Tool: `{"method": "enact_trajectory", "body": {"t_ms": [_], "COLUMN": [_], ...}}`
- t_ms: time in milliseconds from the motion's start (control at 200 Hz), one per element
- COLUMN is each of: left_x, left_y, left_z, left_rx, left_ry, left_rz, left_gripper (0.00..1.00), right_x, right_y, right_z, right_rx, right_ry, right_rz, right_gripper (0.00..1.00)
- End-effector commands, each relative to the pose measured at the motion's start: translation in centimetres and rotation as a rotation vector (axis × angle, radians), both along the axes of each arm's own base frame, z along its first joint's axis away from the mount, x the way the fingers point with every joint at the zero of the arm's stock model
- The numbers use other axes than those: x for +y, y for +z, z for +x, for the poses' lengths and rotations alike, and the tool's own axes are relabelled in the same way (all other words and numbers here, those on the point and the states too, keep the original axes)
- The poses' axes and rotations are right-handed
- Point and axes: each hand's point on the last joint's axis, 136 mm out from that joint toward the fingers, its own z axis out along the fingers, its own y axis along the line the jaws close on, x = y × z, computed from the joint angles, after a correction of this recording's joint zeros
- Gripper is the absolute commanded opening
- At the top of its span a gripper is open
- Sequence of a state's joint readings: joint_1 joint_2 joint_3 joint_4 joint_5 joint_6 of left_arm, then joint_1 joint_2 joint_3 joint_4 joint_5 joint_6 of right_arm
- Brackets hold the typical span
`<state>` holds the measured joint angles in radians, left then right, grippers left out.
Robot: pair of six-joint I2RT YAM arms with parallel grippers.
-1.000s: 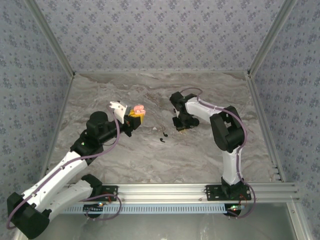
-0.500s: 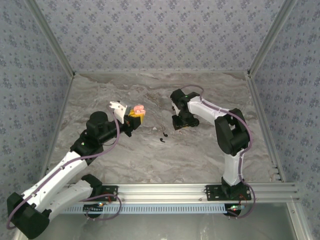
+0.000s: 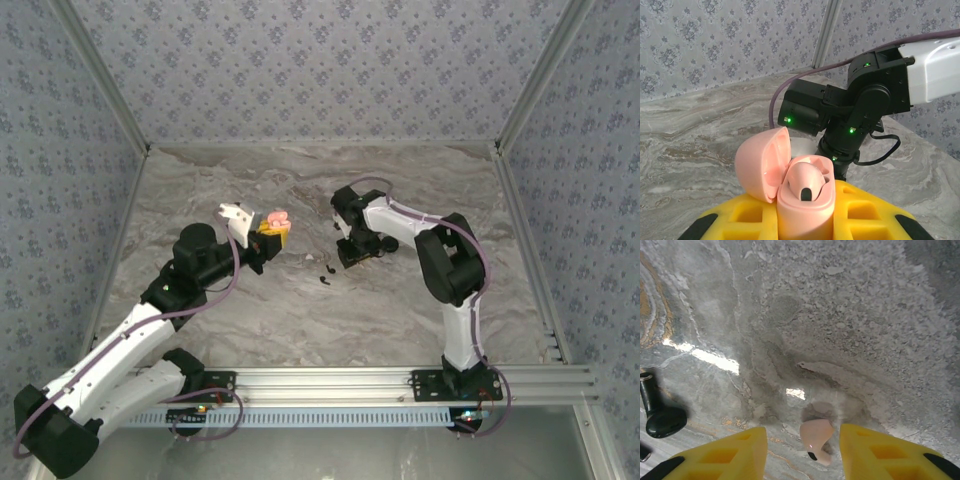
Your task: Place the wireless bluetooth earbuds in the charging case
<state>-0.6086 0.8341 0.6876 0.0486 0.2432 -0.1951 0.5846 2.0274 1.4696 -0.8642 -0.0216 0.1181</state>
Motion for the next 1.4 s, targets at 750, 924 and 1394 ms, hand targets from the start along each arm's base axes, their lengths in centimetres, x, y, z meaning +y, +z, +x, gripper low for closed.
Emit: {"method": "enact_trajectory", "body": {"t_ms": [750,924,1394], "left_x": [0.3,0.3,0.0], "left_y": [1.2,1.3,1.2], "left_z": [-0.4,-0.4,-0.2], "left_rx": [-0.032,-0.034,-0.031], "left_ry": [-0.001,-0.001,-0.007], "left_rz": [-0.03,-0.031,-0.031], "left_gripper": [0.07,0.07,0.07], "right_x": [-1.0,-1.5,-2.6], "right_y": [-1.8,-1.8,-1.2], "right_z": [0.6,0.3,0.8], "right_rx": [0.033,0.048,0.047], "right_ry": [-0.014,-0.03,-0.153], "right_rz": [-0.059,-0.067,-0.02], "right_gripper": [0.33,0.31,0.22]}}
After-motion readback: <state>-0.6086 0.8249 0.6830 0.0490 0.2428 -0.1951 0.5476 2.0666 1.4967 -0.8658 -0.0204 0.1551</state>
